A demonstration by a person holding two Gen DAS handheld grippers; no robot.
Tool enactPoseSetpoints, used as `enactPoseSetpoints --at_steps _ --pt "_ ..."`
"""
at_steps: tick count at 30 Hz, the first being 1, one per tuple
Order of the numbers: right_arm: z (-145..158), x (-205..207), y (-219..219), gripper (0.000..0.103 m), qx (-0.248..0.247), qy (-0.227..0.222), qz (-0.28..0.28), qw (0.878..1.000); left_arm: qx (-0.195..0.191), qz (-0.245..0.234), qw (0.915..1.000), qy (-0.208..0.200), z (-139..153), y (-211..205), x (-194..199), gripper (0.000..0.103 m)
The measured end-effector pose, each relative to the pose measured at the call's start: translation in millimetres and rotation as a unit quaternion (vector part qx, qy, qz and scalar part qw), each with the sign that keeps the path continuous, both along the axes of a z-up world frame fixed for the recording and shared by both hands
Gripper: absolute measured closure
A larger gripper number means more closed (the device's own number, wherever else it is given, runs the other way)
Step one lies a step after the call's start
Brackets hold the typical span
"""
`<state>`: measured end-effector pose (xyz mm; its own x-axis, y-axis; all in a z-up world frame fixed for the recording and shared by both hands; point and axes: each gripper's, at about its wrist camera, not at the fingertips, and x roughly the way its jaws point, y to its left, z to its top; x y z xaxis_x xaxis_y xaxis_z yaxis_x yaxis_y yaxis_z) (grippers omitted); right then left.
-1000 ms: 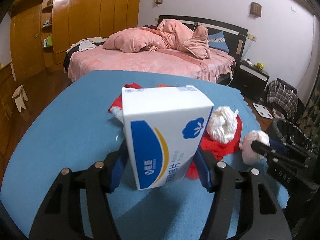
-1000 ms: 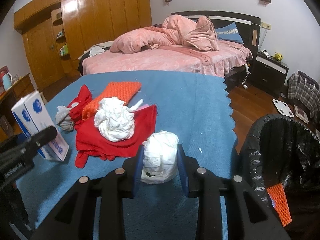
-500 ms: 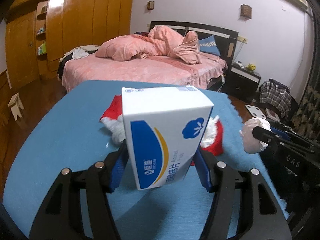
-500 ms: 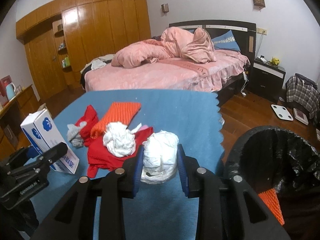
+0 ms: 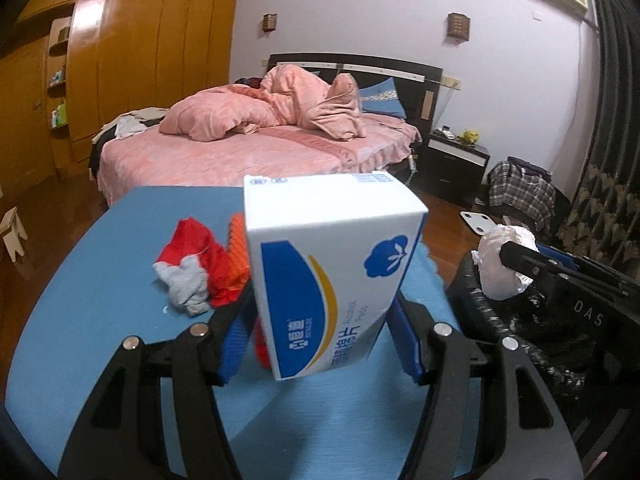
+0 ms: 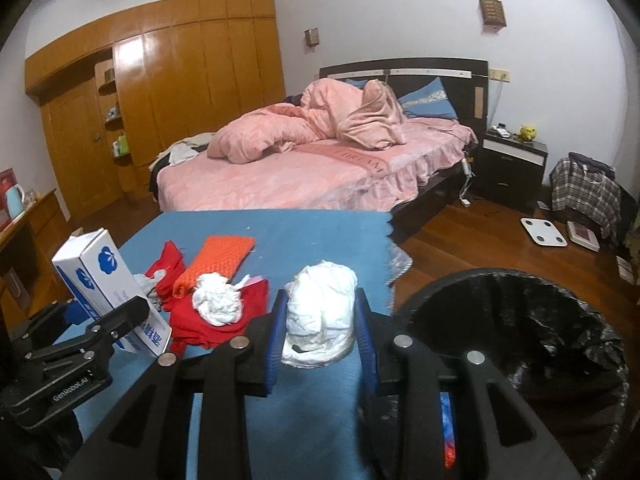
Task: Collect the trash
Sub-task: 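Carry the tissue box and tissue ball over the bin and open both grippers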
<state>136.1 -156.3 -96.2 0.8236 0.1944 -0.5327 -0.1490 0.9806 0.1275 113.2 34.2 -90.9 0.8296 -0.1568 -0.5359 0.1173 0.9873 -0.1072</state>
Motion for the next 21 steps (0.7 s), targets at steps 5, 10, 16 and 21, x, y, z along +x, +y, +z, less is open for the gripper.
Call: enactPoseSetpoints --at_steps 5,10,16,21 --pt "9 -11 -25 0.071 0.005 -0.008 -0.021 1.000 -0.004 -0.023 0.9997 -0.005 5 -20 -4 0.043" --pt "14 -19 -52 0.071 0.005 -0.014 -0.045 0.999 -0.012 -0.056 0.9983 -0.009 12 -49 -3 0.043" --pt "12 -26 -103 0.071 0.003 -0.011 -0.093 0.996 -0.018 -0.101 0.9946 -0.016 20 -90 5 0.043" --pt "8 -33 -141 0.071 0.000 -0.006 -0.127 0.992 -0.017 -0.141 0.9897 -0.018 19 -129 9 0.043"
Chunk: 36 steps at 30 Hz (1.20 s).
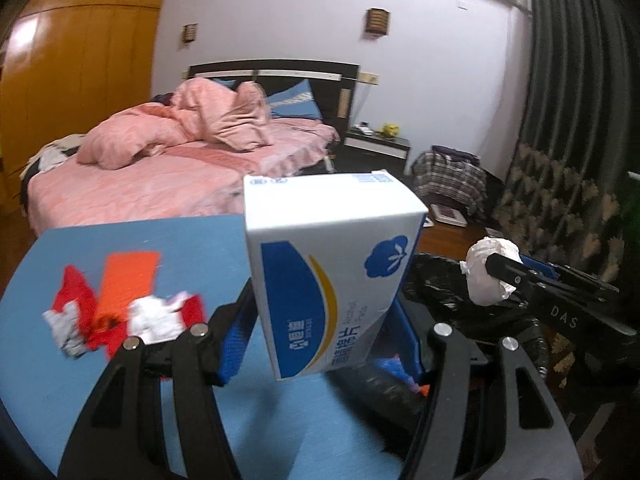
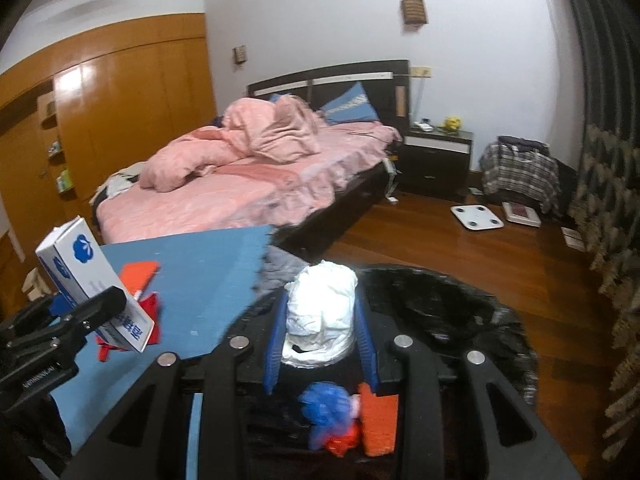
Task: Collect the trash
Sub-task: 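Carry the tissue box and tissue ball over the bin and open both grippers, then move both grippers back from the bin to the trash pile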
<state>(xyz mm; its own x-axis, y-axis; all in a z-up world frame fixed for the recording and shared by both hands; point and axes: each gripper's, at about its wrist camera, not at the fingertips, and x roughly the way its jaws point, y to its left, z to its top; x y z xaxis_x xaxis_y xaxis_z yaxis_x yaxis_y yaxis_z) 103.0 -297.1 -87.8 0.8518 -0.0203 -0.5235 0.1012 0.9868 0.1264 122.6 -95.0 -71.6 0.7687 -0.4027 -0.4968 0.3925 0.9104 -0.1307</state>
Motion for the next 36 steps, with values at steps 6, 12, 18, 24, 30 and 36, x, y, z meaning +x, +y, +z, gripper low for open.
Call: enactPoseSetpoints --at_steps 6,12,18,24,30,36 --pt "-8 -8 -37 0.071 0.003 0.007 -0.036 0.999 0.003 -0.041 0.9991 0.009 -9 -42 4 0.043" --pt "-19 -10 -64 0.071 0.007 0.018 -0.061 0.998 0.004 -0.065 0.9977 0.017 -16 -71 18 0.043" --pt "-31 -8 -85 0.047 0.003 0.032 -0.092 0.995 -0.025 -0.107 0.9928 0.048 -22 -87 36 0.016" --pt "-40 -15 -94 0.021 0.004 0.039 -0.119 0.992 -0.033 -0.108 0.9922 0.052 -28 -69 36 0.014" --pt "-36 -14 -80 0.006 -0.001 0.030 -0.110 0.993 -0.015 -0.061 0.9971 0.042 -24 -33 33 0.011" --pt "-27 -2 -47 0.006 0.003 0.022 -0.072 0.997 0.005 0.008 0.9995 0.029 -21 25 34 0.010"
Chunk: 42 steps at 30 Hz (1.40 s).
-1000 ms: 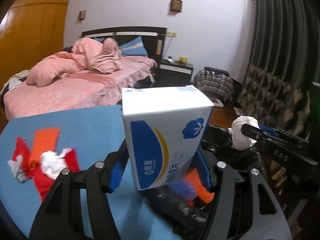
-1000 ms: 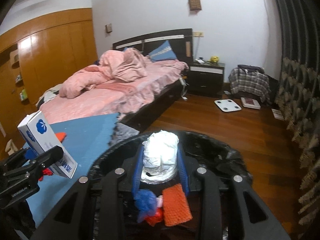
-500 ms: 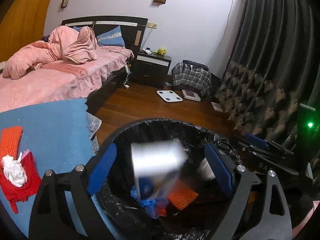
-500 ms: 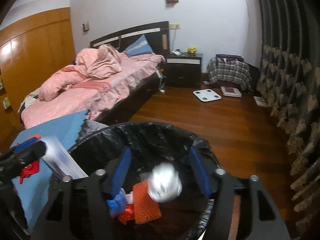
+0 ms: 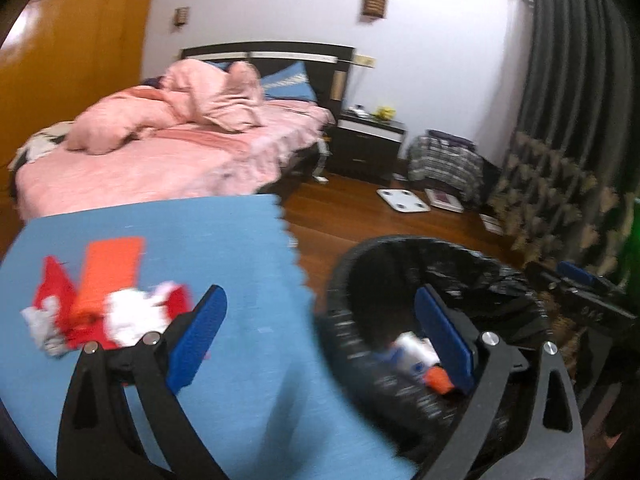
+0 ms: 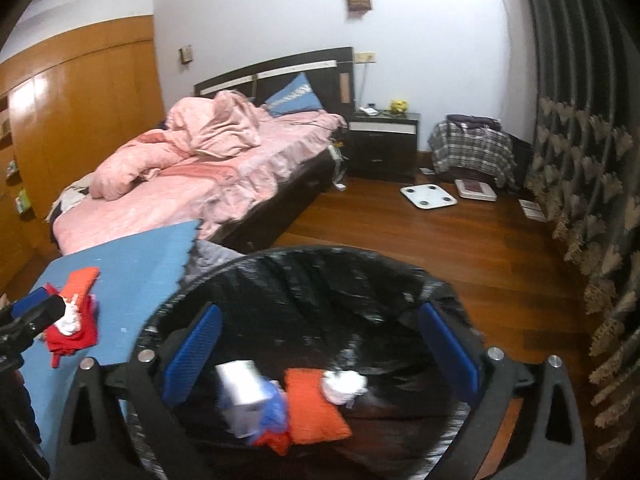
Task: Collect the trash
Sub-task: 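Move both grippers back from the bin to the trash pile, then grasp the grey sock ball with the left gripper while the right grasps a white tissue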
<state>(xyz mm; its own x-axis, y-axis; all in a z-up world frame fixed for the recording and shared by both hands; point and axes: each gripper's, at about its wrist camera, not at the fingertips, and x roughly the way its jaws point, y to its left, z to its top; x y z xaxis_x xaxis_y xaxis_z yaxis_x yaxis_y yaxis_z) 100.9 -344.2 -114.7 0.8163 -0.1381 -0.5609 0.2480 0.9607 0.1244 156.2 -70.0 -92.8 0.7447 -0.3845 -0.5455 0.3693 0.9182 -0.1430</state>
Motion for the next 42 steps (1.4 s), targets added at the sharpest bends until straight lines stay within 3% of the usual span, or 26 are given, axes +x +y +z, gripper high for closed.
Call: enactPoseSetpoints --at_steps 8,18,29,33,42 --pt "5 24 67 0.006 0.005 -0.009 0.068 0.998 0.034 0.098 0.9944 -0.018 2 82 -9 0.010" --pt "0 57 161 0.006 0.011 -0.018 0.152 0.988 0.057 0.199 0.9784 -0.008 -17 170 -12 0.010" --pt "-29 89 252 0.006 -0.007 -0.013 0.228 0.974 0.065 0.249 0.9660 0.018 -44 217 3 0.010" --pt "-40 97 266 0.008 -0.013 -0.005 0.236 0.972 0.060 0.270 0.9605 0.029 -49 235 13 0.010" --pt "-49 110 286 0.018 -0.002 0.008 0.255 0.967 0.051 0.280 0.9580 0.037 -53 250 15 0.011"
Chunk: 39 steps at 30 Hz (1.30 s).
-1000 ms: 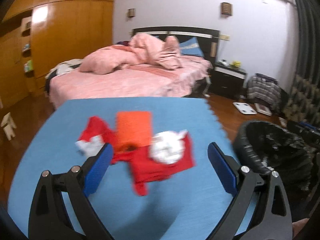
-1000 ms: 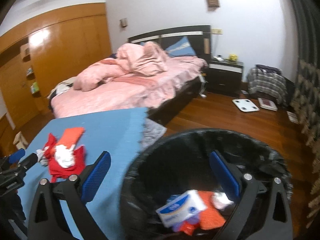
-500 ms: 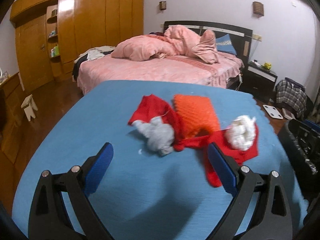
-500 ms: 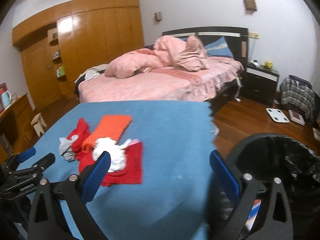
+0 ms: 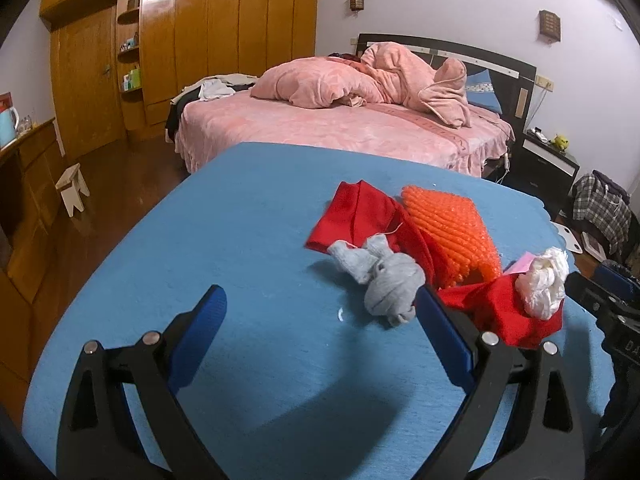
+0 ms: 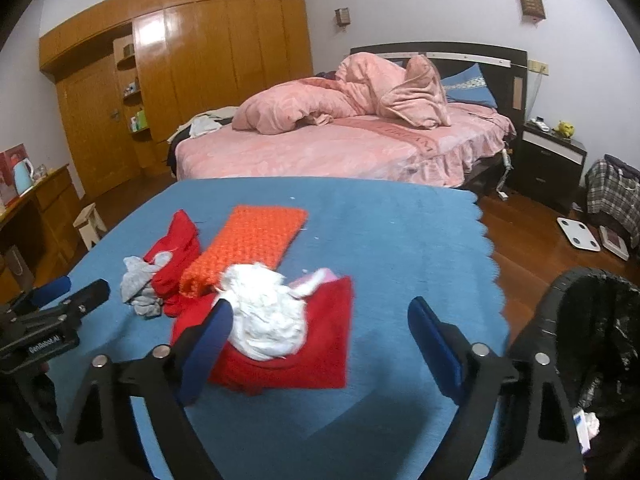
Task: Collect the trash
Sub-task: 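Grasp the grey sock ball with the left gripper while the right grasps a white tissue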
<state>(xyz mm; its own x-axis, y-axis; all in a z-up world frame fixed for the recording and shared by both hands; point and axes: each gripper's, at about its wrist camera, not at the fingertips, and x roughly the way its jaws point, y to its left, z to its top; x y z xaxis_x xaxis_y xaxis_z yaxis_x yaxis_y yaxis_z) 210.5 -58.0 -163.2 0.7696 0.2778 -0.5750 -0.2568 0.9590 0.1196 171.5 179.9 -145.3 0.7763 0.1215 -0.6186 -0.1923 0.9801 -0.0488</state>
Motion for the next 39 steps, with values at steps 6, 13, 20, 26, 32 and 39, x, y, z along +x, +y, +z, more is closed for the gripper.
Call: enactPoseSetpoints --at_steps 6,13,20,26,32,39 --pt "-3 7 19 0.032 -0.010 0.010 0.027 1.000 -0.001 0.000 1.0000 0.000 -1 -2 0 0.011" --pt "-9 12 30 0.062 -0.012 0.029 0.058 0.998 -0.005 -0.003 1.0000 0.004 -3 -1 1 0.011" --pt "-3 7 24 0.081 -0.002 0.022 0.058 0.998 -0.004 -0.011 0.9999 0.001 -3 -1 1 0.012" --pt "2 8 11 0.081 0.006 0.018 0.040 0.999 -0.026 -0.041 0.9988 -0.001 -2 -16 9 0.022" --pt "-3 12 6 0.081 0.003 0.028 0.038 0.999 -0.031 -0.064 0.9966 0.041 -15 -27 37 0.050" --pt "-8 10 4 0.074 0.008 0.035 0.042 0.998 -0.061 -0.075 0.9941 0.049 -22 -21 42 0.070"
